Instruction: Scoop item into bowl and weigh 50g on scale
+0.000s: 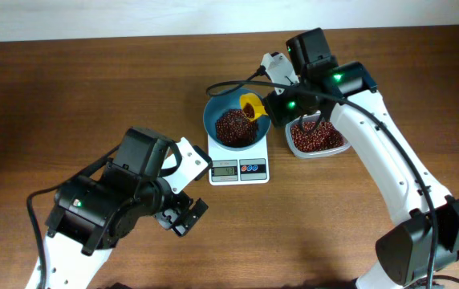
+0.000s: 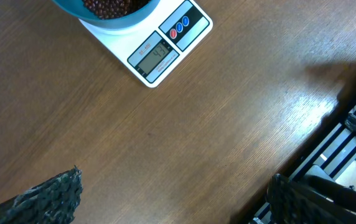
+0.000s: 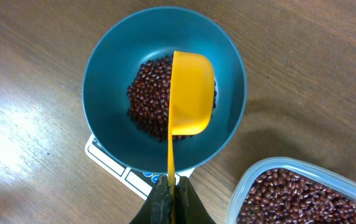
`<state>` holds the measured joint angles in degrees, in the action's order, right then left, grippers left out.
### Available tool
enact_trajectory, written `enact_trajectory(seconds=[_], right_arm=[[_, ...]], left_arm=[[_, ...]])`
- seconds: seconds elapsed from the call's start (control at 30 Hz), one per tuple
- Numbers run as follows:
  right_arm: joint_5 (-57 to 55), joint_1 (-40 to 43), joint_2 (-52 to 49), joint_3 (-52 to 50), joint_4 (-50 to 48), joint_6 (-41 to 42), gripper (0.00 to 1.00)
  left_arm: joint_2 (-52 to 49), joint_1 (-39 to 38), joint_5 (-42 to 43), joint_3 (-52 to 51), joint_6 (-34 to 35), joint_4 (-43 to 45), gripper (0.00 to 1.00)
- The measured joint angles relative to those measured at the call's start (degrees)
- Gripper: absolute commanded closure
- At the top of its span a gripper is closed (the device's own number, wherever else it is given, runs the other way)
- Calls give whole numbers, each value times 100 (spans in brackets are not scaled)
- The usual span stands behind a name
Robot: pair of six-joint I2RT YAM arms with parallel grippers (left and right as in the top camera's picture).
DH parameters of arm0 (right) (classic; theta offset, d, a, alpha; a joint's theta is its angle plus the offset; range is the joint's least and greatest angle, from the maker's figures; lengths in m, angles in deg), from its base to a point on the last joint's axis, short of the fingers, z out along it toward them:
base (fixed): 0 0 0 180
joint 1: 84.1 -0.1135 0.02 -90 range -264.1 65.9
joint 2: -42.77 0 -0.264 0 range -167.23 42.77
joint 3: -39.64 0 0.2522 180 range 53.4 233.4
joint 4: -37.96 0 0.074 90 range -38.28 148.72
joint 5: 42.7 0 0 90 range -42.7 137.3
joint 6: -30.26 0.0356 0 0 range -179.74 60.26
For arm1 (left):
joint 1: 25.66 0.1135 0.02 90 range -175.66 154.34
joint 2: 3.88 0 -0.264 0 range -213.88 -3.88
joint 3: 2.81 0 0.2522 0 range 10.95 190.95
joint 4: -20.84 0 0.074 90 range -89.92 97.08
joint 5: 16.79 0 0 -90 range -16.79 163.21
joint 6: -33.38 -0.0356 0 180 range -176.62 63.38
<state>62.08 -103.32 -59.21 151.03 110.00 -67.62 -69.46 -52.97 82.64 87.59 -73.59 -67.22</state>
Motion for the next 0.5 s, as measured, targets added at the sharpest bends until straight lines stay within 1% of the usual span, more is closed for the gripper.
enact_trajectory(seconds=[0.5], right_arm=[[-205,0,0,0,0,68,96]], left_arm=[[0,0,0,0,0,0,1]])
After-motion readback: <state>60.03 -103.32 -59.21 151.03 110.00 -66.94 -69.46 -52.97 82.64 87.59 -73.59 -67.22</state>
